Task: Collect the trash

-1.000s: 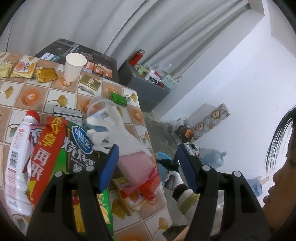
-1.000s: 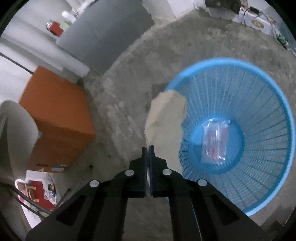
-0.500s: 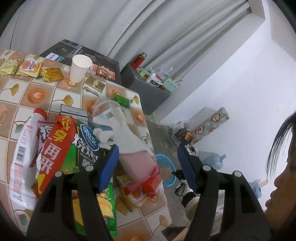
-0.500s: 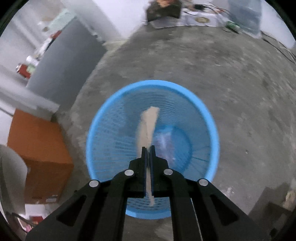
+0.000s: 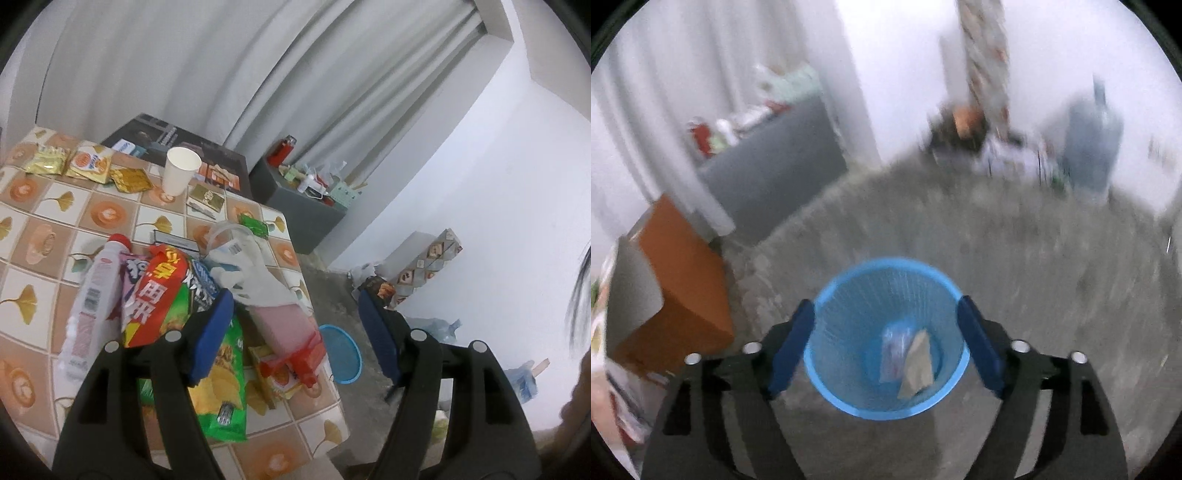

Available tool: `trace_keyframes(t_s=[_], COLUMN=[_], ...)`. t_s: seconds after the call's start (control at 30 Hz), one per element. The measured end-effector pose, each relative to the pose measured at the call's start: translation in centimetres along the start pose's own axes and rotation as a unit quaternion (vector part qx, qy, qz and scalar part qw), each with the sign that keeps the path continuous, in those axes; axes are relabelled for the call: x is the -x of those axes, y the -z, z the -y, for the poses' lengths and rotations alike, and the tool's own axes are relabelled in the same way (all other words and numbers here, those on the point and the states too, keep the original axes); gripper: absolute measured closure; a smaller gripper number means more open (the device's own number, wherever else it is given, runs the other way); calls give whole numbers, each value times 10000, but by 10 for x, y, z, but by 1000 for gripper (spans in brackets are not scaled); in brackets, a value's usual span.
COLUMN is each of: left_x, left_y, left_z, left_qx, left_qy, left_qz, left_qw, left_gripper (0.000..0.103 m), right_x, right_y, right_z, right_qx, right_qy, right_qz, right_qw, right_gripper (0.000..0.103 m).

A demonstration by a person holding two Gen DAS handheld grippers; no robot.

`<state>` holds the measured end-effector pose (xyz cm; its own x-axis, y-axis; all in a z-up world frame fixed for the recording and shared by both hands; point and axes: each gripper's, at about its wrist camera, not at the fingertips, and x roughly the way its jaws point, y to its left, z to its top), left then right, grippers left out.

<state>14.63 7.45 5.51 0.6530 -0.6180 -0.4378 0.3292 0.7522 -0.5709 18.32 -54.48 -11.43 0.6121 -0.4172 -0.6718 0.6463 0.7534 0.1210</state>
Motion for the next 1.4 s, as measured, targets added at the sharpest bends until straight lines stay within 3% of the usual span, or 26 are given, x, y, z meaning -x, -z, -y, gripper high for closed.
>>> trace_keyframes(t_s=[0.1,0.23,0.33,0.47,0.57,0.63,0.8,1.1,1.23,1.4], left_x=[10,13,1,-25,-53,-71,-114,-171,-177,-177], left_y=[11,30,52,83,111,122,120,113,113,116], left_z=[6,15,31,59,81,88,81,69,66,61], left_qx=[-147,-304,-691,-1550,-2324,-2588,-2300,-2414,-2481,-2359], left_qy=[-99,-97,-129,-438,-744,-801,-694,-1180,-1280,-1209], left_qz=[41,-41,-229,-435,-507,-613,-847,-1139,-1207,-1293], left_qw=[9998,9995,9973,9860,9685,9607,9670,9565,9526,9555], left_gripper=[37,37,37,37,37,37,37,39,49,64], right_x=[62,133,174,194,193,187,162,109,86,59], right_y=[-2,3,15,35,46,49,60,70,73,78], right_z=[-28,-56,-77,-103,-115,-120,-141,-178,-189,-205], right_qx=[660,1089,1084,982,745,518,177,-321,-496,-724], right_qy=[-351,-987,-1682,-2405,-2769,-2998,-3511,-4149,-4261,-4378], right_qz=[432,725,553,91,-292,-561,-1286,-2167,-2405,-2747], right_qw=[9963,9865,9782,9656,9576,9509,9273,8831,8707,8530], right_gripper=[10,8,8,8,8,8,14,30,39,51])
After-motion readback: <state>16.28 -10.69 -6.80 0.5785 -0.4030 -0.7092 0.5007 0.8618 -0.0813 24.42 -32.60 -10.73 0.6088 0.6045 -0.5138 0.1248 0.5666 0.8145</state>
